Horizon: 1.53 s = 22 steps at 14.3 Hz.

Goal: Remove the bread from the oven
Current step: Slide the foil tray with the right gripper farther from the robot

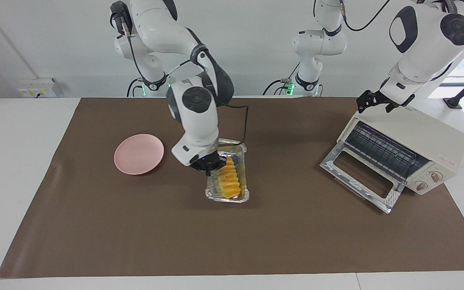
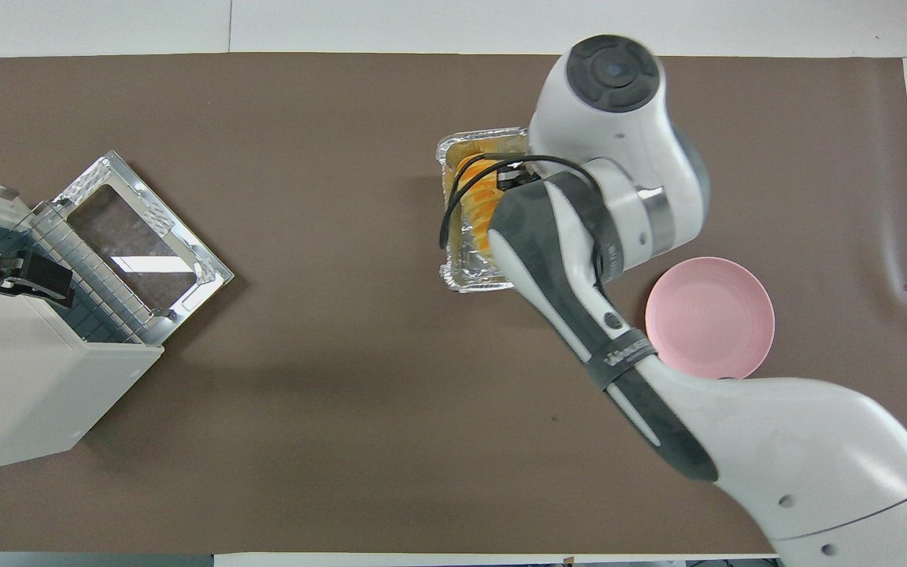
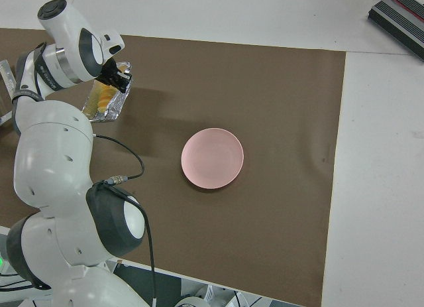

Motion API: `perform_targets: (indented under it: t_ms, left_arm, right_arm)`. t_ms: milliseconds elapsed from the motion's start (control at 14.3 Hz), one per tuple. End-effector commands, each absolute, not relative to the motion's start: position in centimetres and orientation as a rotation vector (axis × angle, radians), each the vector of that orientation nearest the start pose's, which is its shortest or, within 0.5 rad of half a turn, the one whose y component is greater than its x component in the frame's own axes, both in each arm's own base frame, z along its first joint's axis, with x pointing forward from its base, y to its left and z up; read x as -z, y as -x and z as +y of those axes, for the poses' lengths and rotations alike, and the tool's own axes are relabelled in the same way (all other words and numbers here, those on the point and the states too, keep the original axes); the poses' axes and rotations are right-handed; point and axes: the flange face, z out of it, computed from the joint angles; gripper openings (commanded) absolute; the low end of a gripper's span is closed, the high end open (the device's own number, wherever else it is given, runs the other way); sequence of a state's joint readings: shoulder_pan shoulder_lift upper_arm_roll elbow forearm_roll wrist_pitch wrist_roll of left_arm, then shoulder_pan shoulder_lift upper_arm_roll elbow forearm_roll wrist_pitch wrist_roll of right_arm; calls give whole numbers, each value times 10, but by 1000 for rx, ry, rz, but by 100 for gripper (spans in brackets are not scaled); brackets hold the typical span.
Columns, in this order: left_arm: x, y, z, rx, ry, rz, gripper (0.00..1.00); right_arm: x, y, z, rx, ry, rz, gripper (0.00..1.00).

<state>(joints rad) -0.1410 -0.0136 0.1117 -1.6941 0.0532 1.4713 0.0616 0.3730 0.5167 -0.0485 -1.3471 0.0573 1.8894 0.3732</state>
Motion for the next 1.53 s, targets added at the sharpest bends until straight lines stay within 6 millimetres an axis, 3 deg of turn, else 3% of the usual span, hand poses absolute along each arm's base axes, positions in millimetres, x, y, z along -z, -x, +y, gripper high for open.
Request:
perform_targets:
  t_ms: [0, 209, 348, 697, 1115, 1185, 1324, 1394, 1463]
  left_arm:
    - [-573, -532, -7, -298, 3076, 140, 100]
    - [-573, -532, -7, -298, 3076, 140, 100]
    - [-573, -532, -7, -298, 3076, 140, 100]
    - [-573, -532, -7, -298, 3076, 140, 100]
    - [-573, -532, -7, -298, 3076, 140, 100]
    - [-573, -532, -7, -298, 3076, 140, 100]
    - [-573, -532, -7, -298, 3075, 140, 100]
    - [-573, -532, -7, -298, 3076, 140, 100]
    - [-573, -532, -7, -298, 3076, 140, 100]
  right_arm:
    - [-424, -708, 120, 15, 3046, 28, 0]
    - [-402, -724, 31, 21, 3049, -17, 0]
    - [-379, -730, 1, 20, 3052, -8, 0]
    - [-351, -740, -19, 88, 3051, 21, 0]
    - [-343, -739, -14, 133, 3044, 24, 0]
    - [-340, -738, -14, 126, 3044, 25, 4]
    - [-339, -737, -16, 123, 3047, 26, 73]
    - [-340, -737, -16, 123, 3051, 23, 100]
    - [-345, -735, -15, 111, 3057, 11, 100]
